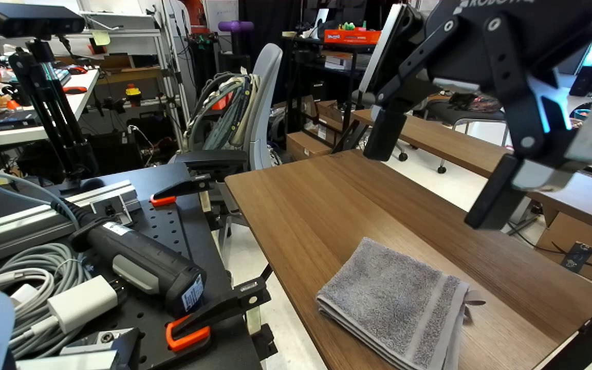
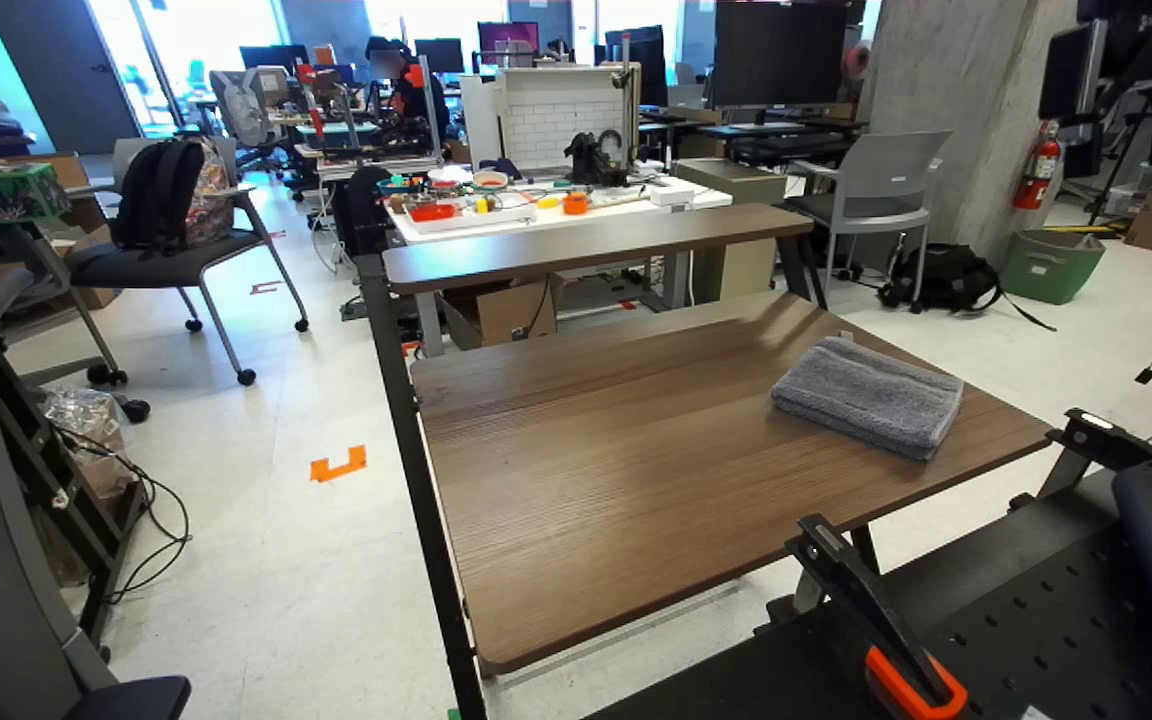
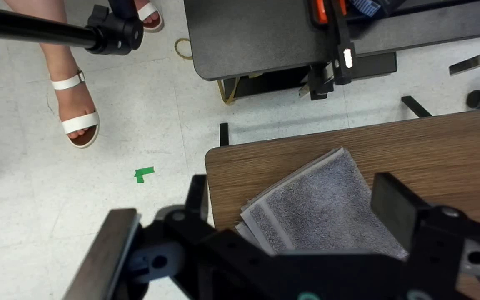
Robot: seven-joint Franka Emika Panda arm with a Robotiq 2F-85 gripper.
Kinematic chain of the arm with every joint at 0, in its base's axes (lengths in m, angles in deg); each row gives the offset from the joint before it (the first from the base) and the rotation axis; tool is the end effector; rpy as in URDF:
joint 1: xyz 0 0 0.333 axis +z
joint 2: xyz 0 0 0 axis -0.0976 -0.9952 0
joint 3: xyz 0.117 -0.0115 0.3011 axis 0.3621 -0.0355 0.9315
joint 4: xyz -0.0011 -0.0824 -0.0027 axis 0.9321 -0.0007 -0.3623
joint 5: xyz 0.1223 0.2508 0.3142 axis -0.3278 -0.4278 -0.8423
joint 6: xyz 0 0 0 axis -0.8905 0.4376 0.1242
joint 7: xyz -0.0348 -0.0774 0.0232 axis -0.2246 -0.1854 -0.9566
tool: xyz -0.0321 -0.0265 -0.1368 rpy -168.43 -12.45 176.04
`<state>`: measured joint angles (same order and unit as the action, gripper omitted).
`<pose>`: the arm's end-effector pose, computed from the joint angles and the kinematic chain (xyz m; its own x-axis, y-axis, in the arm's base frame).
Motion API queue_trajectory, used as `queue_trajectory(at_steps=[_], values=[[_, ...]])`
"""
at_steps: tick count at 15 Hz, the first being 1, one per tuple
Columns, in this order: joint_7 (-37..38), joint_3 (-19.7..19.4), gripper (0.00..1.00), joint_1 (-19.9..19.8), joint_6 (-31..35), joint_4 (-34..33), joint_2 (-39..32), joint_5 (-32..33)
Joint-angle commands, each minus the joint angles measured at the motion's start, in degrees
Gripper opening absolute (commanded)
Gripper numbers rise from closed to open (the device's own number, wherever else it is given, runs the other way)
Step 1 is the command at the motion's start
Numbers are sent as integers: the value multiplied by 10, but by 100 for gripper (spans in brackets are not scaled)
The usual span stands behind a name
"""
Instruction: Use the towel to wipe on the table
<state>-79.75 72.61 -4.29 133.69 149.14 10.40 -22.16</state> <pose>0.5037 -0.2167 0.2578 0.9510 -0.1105 -0.2888 -0.0951 -0.9932 0.0667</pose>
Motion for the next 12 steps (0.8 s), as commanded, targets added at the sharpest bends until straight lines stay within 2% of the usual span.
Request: queue_trajectory(at_steps=[1, 9, 12], values=[[1, 8, 100, -8, -1, -1, 0, 2], [10, 29, 100, -1, 18, -23, -40, -27], [22, 42, 100, 2, 56, -31, -66, -46]])
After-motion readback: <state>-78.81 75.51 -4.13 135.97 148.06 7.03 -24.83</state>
